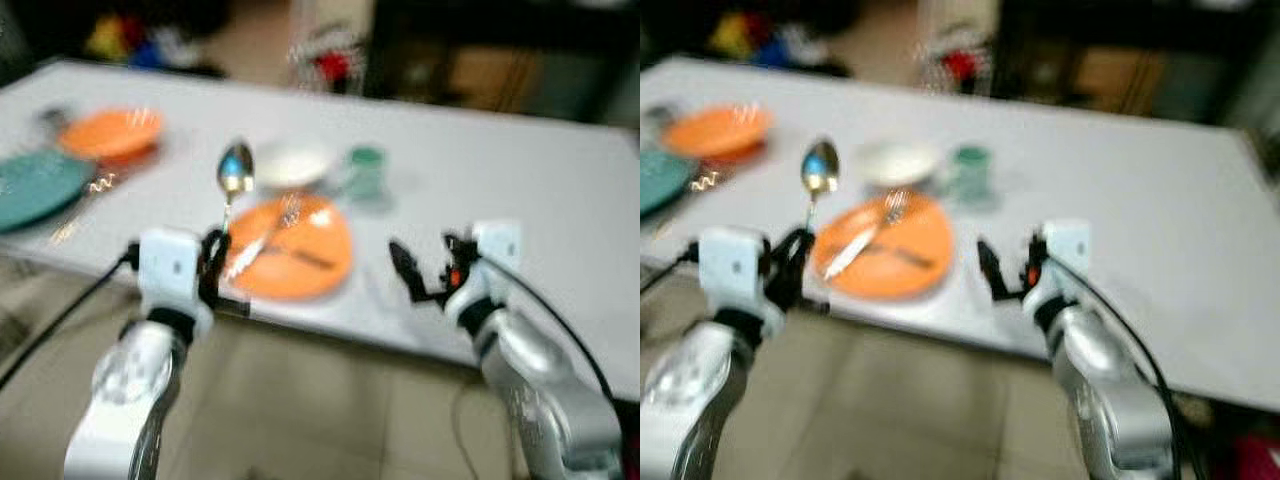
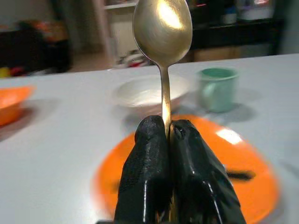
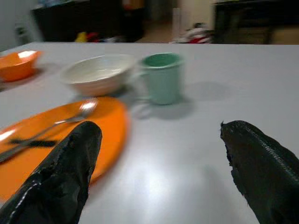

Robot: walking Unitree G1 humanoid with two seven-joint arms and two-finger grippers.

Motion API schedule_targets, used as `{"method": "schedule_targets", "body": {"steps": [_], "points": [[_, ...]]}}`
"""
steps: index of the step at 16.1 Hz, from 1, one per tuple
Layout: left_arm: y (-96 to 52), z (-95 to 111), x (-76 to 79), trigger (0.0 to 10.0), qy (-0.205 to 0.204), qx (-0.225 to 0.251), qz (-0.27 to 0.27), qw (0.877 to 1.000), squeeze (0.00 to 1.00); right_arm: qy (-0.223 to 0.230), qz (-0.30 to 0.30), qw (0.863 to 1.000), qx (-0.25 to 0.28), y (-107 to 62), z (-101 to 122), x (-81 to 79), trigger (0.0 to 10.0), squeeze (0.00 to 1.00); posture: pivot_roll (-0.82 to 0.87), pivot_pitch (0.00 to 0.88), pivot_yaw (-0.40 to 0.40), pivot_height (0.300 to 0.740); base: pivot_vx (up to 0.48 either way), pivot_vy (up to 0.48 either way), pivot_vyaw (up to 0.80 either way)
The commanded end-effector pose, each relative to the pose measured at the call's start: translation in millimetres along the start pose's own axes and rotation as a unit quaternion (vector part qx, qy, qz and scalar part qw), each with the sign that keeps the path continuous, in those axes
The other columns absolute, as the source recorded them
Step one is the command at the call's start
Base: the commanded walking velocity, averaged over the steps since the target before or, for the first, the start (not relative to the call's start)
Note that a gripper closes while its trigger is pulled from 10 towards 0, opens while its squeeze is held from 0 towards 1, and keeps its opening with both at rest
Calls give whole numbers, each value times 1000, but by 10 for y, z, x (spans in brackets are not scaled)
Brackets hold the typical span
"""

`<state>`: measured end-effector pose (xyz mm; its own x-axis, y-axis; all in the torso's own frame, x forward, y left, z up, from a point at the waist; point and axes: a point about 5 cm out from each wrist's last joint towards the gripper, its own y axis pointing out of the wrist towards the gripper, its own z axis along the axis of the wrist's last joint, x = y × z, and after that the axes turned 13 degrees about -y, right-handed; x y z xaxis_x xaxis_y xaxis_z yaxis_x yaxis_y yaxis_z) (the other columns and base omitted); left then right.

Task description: Setting the table

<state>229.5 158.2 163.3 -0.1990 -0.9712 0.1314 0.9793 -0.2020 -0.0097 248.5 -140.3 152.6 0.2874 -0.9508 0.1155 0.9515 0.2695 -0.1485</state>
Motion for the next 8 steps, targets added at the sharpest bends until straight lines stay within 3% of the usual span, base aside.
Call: {"method": "schedule_targets", "body": {"steps": [1, 6, 8], "points": [[11, 10, 82, 10000, -6, -2, -26, 1000, 0, -2, -12, 1000, 0, -36, 9, 50, 10000, 0, -105, 22, 38, 740, 281, 0, -525], [-2, -26, 61, 10000, 4, -24, -31, 999, 0, -4, 19, 1000, -5, -59, -7, -16, 10000, 0, -99, 29, 39, 740, 54, 0, 0], [35, -96, 40, 10000, 16, -69, -39, 997, 0, -31, 61, 998, -2, -92, 18, -48, 10000, 0, -99, 35, 41, 740, 0, 0, 0]]}}
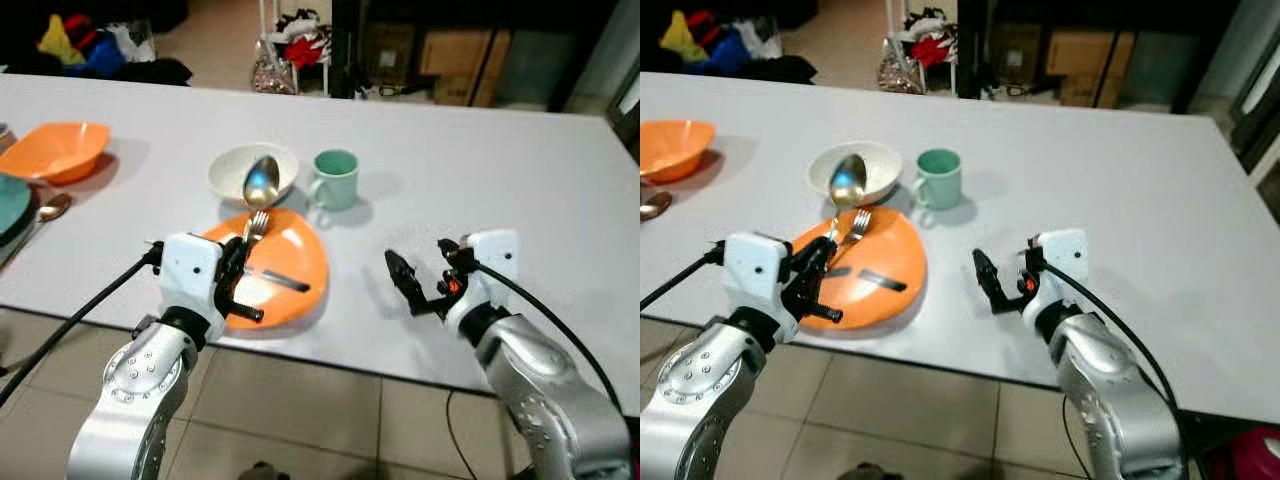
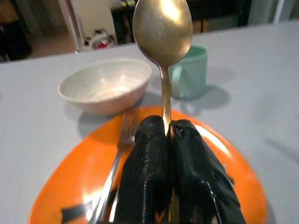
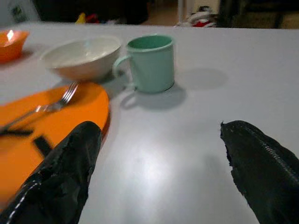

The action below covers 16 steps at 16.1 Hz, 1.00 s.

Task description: Setting the table

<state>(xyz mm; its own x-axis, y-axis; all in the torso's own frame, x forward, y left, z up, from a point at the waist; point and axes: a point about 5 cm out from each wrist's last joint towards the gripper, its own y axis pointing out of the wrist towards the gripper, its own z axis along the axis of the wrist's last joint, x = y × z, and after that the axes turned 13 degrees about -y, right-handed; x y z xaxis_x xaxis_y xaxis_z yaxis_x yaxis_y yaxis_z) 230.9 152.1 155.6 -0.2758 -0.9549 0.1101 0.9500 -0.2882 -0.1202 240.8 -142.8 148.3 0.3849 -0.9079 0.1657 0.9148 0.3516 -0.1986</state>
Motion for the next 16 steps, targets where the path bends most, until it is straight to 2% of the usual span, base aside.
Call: {"method": "schedule_targets", "body": {"steps": [1, 2, 4, 7, 9, 12, 16], "points": [[46, -39, 1, 10000, 3, -29, -14, 999, 0, -14, 37, 999, 24, -23, 98, -43, 10000, 0, -98, 38, 41, 740, 0, 0, 0], [78, -53, 4, 10000, 6, -42, -24, 999, 0, -27, 63, 997, 30, -26, 122, -47, 10000, 0, -98, 39, 41, 740, 0, 0, 0], [199, -105, -1, 10000, 18, -91, -50, 994, 0, -89, 175, 979, 53, -71, 213, -99, 10000, 0, -102, 38, 46, 740, 0, 0, 0], [453, -72, -41, 10000, 17, -122, -52, 991, 0, -96, 246, 963, 58, -127, 267, -90, 10000, 0, -102, 37, 47, 740, 0, 0, 0], [677, -80, -141, 10000, -24, -139, -12, 990, 0, -103, 288, 950, 54, -166, 287, -104, 10000, 0, -112, 42, 55, 740, 0, 0, 0], [785, -126, -175, 10000, -64, -167, 4, 984, 0, -110, 327, 938, 42, -211, 280, -128, 10000, 0, -122, 49, 72, 740, 0, 0, 0], [841, -174, -200, 10000, -81, -183, 34, 979, 0, -107, 337, 935, 34, -216, 274, -129, 10000, 0, -121, 54, 75, 740, 0, 0, 0]]}}
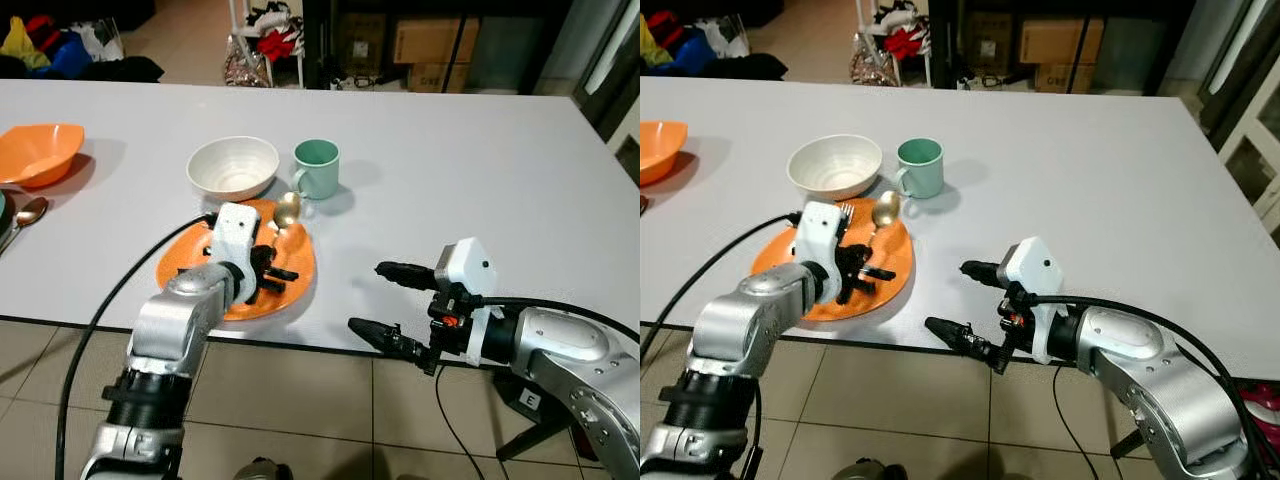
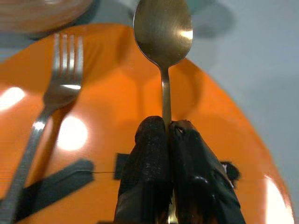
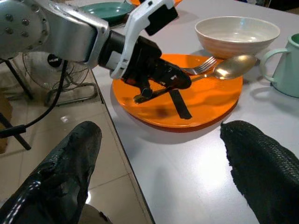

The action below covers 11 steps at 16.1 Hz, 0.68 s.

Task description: Setting the table

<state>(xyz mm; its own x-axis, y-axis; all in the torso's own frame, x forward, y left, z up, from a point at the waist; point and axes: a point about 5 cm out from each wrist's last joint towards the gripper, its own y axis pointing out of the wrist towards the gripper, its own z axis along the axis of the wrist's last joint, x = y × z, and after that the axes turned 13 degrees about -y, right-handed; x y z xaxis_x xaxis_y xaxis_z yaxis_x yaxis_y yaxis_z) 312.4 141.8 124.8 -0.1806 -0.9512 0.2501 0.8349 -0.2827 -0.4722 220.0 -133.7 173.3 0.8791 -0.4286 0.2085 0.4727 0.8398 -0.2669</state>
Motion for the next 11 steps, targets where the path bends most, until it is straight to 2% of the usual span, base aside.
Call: {"method": "schedule_targets", "body": {"steps": [1, 3, 11], "points": [[5, -3, -72, 10000, -1, -6, 26, 1000, 0, -5, 15, 1000, -2, 4, 35, -14, 10000, 0, -118, 54, 77, 740, 0, 0, 0], [-9, -31, -142, 10000, -5, -13, 47, 999, 0, -5, 25, 1000, -9, 9, 26, -32, 10000, 0, -115, 54, 77, 740, 0, 0, 0], [39, -122, -162, 10000, -25, -33, 36, 998, 0, -4, 31, 999, -16, 11, 11, -45, 10000, 0, -112, 53, 74, 740, 0, 0, 0]]}}
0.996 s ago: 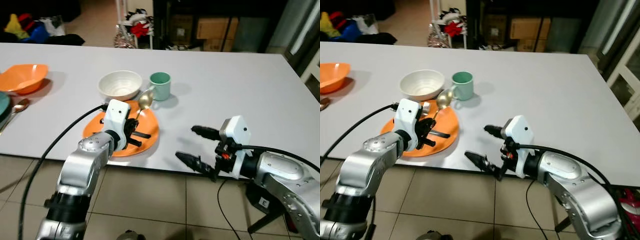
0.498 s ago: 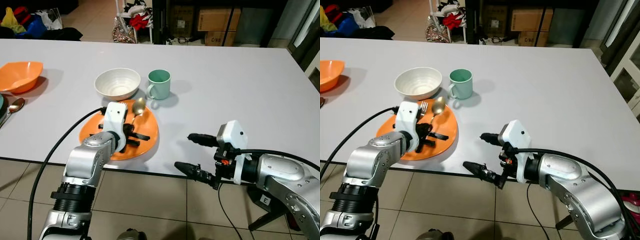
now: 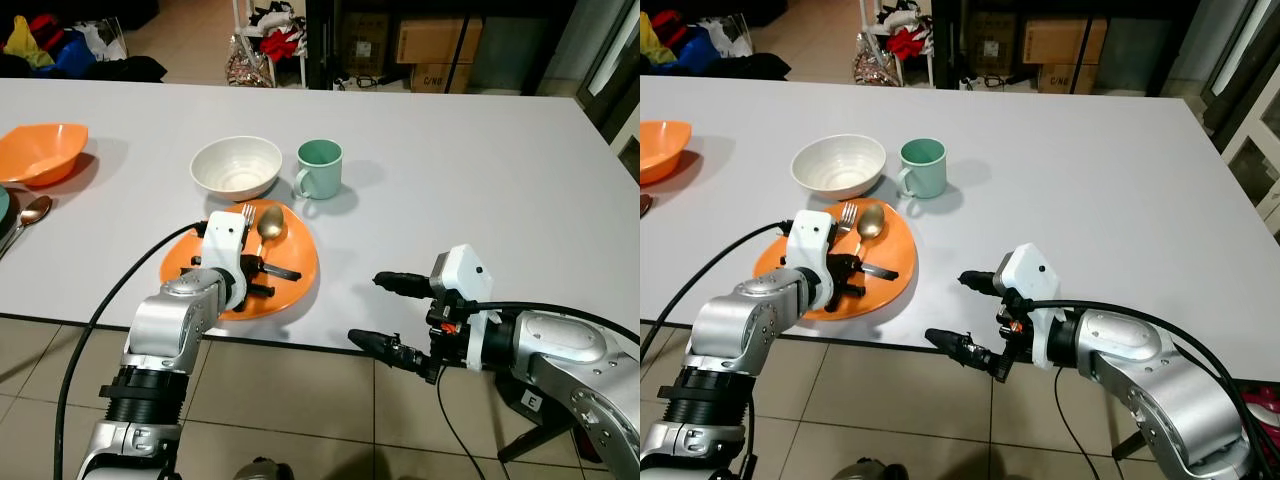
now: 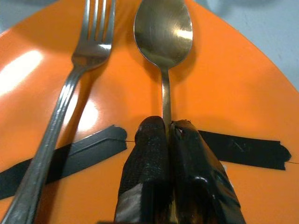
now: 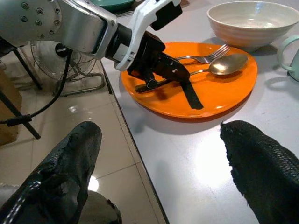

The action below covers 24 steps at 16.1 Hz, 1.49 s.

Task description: Setting the table

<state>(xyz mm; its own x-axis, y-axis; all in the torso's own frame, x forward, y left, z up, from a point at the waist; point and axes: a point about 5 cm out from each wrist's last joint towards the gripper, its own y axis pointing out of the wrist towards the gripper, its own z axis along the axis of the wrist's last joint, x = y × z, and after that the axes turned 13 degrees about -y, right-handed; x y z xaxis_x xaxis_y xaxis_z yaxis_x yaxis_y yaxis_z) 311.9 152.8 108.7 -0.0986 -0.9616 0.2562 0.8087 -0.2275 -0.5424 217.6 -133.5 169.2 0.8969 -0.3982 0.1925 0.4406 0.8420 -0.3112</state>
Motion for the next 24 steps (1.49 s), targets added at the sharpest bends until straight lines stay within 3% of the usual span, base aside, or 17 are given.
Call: {"method": "schedule_targets", "body": {"steps": [1, 2, 3, 4, 8, 12, 13, 14, 15, 17, 19, 21, 24], "points": [[16, -14, -16, 10000, -14, -8, -2, 1000, 0, -7, 12, 1000, 3, 7, 44, -14, 10000, 0, -118, 51, 77, 740, 0, 0, 0], [22, -21, -19, 10000, -17, -10, -3, 1000, 0, -7, 12, 1000, 3, 5, 43, -15, 10000, 0, -120, 50, 77, 740, 0, 0, 0], [25, -25, -20, 10000, -19, -10, -6, 1000, 114, -7, 12, 1000, 2, 3, 42, -15, 10000, 0, -119, 50, 77, 740, 0, 0, 0], [29, -31, -23, 10000, -22, -11, -12, 1000, 1000, -7, 12, 1000, 2, 1, 40, -15, 10000, 0, -119, 48, 75, 740, 0, 0, 0], [-26, 58, -32, 10000, -17, 7, -17, 1000, 1000, -4, 9, 1000, 2, -3, 37, -13, 10000, 0, -121, 40, 74, 740, 0, 0, 0], [-243, 291, 11, 10000, 20, 43, -21, 999, 1000, 12, -9, 1000, 1, -57, 29, 14, 10000, 0, -122, 26, 68, 740, 0, 0, 0], [-393, 457, 90, 10000, 37, 89, -45, 994, 1000, 21, -31, 999, 7, -96, 38, 40, 10000, 0, -129, 18, 68, 740, 0, 0, 0], [-467, 524, 167, 10000, 52, 116, -69, 989, 639, 25, -48, 998, 10, -106, 39, 56, 10000, 0, -130, 15, 68, 740, 0, 0, 0], [-551, 593, 254, 10000, 88, 160, -87, 979, 0, 28, -91, 995, 12, -109, 33, 99, 10000, 0, -134, 9, 70, 740, 0, 0, 0], [-693, 596, 409, 10000, 93, 231, -109, 962, 0, 55, -222, 973, 23, -103, 10, 214, 10000, 0, -142, 3, 79, 740, 0, 0, 0], [-802, 355, 444, 10000, 84, 285, -65, 953, 0, 104, -364, 925, 15, -170, -89, 220, 10000, 0, -155, 0, 88, 740, 0, 0, -381], [-835, 121, 444, 10000, 90, 277, -42, 956, 0, 76, -397, 915, -6, -179, -135, 207, 10000, 0, -158, 0, 89, 740, 0, 0, -766], [-918, 99, 435, 10000, 97, 311, -17, 945, 0, 82, -427, 901, -14, -152, -166, 287, 10000, 0, -145, 8, 71, 740, 0, 0, -769]]}}
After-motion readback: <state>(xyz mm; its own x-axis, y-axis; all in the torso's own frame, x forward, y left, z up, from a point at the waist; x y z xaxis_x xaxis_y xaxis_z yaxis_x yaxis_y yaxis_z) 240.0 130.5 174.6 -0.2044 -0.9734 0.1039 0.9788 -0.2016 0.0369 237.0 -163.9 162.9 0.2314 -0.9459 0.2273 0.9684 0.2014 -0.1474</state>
